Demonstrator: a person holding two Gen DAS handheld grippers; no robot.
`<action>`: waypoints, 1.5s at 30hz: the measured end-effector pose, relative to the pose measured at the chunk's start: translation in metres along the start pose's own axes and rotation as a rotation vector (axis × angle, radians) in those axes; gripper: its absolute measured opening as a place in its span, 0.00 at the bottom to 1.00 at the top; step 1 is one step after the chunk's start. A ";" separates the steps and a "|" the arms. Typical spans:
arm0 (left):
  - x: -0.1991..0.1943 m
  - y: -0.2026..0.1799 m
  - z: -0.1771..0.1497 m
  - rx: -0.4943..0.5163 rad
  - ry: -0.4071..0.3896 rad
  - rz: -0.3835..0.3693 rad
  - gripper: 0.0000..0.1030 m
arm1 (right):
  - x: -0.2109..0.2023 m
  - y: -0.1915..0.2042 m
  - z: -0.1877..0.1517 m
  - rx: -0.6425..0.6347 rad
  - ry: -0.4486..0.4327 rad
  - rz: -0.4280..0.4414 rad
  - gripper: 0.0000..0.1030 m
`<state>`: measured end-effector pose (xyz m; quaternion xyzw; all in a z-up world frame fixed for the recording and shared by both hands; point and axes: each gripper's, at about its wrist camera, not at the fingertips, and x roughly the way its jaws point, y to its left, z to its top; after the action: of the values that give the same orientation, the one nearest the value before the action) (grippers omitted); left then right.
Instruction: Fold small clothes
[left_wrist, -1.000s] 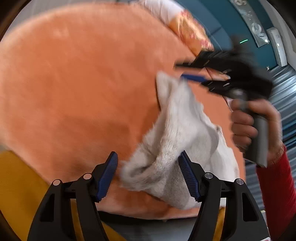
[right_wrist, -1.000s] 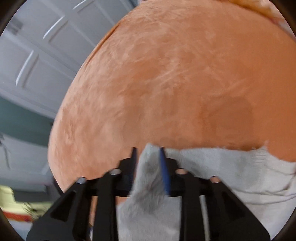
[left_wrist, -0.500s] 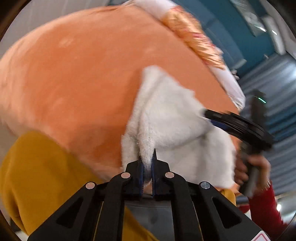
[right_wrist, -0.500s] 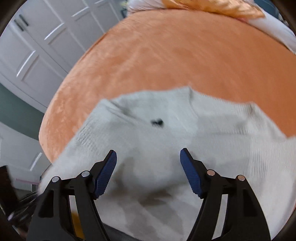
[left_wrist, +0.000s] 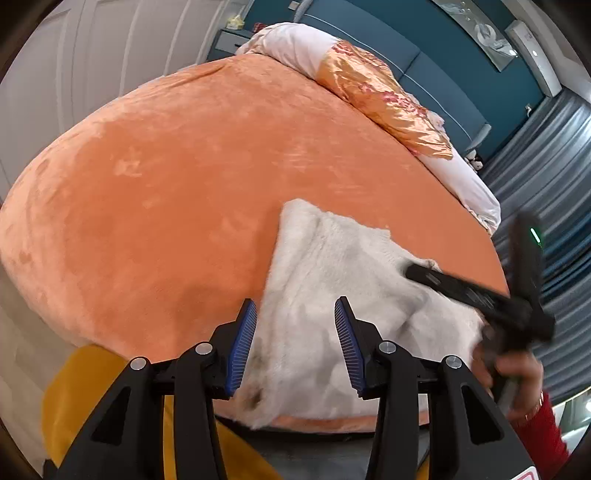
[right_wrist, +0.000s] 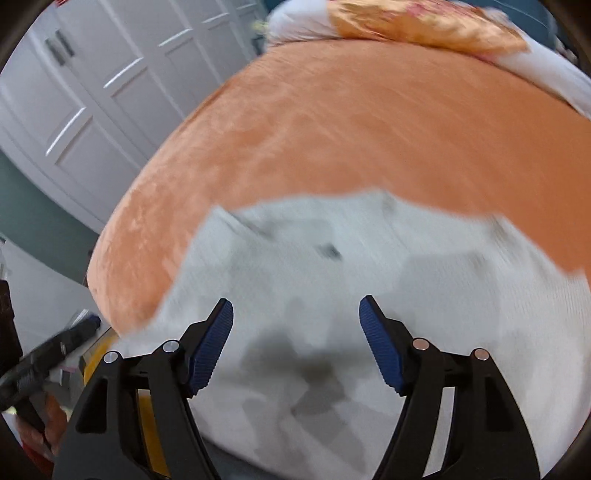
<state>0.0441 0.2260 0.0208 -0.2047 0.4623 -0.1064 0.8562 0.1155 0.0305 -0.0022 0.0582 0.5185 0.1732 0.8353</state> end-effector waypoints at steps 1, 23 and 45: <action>0.004 -0.003 0.000 0.004 0.002 0.004 0.41 | 0.018 0.014 0.012 -0.049 0.025 -0.015 0.67; 0.047 0.034 -0.045 -0.150 0.149 0.024 0.58 | 0.027 0.033 0.039 -0.017 -0.004 0.028 0.22; 0.007 -0.147 0.015 0.131 0.003 -0.286 0.17 | -0.079 -0.073 -0.064 0.258 -0.123 0.067 0.48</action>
<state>0.0611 0.0955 0.0890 -0.2119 0.4219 -0.2576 0.8431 0.0434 -0.0710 0.0150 0.1930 0.4822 0.1287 0.8448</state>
